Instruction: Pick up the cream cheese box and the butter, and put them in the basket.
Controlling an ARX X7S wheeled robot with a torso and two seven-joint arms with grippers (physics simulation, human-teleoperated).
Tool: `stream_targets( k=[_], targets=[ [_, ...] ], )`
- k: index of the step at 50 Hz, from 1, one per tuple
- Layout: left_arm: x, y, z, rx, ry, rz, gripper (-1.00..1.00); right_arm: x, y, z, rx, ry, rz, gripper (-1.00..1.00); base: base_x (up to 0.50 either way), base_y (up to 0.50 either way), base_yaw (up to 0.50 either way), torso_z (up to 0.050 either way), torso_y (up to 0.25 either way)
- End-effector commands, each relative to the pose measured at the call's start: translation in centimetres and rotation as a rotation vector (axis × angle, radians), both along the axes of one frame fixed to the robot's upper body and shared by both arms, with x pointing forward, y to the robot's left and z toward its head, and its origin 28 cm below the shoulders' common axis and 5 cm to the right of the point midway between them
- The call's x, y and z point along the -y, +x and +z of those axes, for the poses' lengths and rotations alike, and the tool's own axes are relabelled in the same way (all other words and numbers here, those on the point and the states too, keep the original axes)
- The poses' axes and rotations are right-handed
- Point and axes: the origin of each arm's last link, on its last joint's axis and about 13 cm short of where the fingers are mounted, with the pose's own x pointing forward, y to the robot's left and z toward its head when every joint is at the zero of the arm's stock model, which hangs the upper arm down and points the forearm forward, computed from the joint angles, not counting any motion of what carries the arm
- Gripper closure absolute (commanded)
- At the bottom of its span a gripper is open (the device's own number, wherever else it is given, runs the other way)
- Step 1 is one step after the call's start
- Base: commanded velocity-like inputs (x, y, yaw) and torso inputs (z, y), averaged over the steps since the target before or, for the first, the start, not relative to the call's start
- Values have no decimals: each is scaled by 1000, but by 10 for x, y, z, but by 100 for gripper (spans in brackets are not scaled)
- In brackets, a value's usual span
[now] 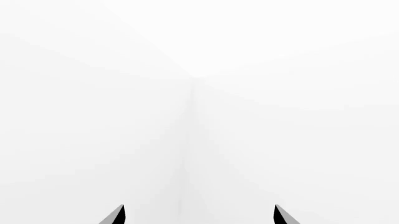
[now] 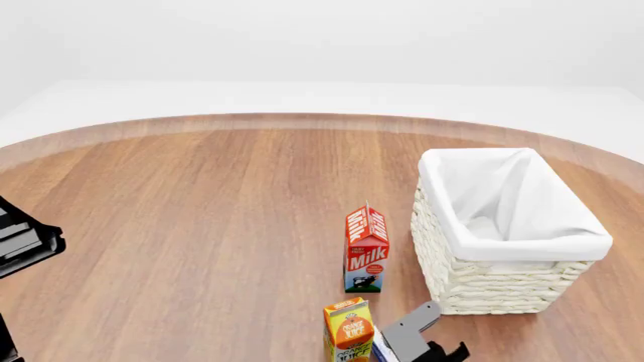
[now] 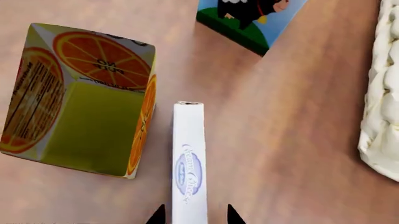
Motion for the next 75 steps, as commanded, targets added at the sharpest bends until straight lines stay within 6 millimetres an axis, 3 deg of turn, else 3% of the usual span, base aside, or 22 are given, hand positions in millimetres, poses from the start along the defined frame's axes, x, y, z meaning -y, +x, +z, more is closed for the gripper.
stream_targets(
  k=[1, 12, 21, 31, 42, 48, 53, 75],
  targets=[
    [-2, -1, 0, 0, 2, 6, -100, -4, 3, 5, 65, 0, 55, 100, 0, 0, 0, 0, 0],
    [-1, -1, 0, -3, 2, 1, -100, -3, 4, 9, 110, -19, 77, 100, 0, 0, 0, 0, 0],
    [-2, -1, 0, 0, 2, 2, -100, 4, 5, 28, 171, 7, 10, 100, 0, 0, 0, 0, 1],
    [-2, -3, 1, 4, 4, 4, -100, 16, -15, 70, 289, 15, -30, 100, 0, 0, 0, 0, 0],
    [-2, -4, 3, 6, 7, 5, -100, 22, -33, 96, 370, 30, -21, 100, 0, 0, 0, 0, 1],
    [-2, -4, 3, 7, 8, 5, -100, 28, -36, 117, 453, 36, -41, 100, 0, 0, 0, 0, 0],
    [-1, -4, 4, 9, 9, 4, -100, 33, -40, 147, 553, 57, -55, 100, 0, 0, 0, 0, 0],
    [0, -4, 6, 12, 13, 0, -100, 51, -49, 213, 739, 55, -127, 100, 0, 0, 0, 0, 0]
  ],
)
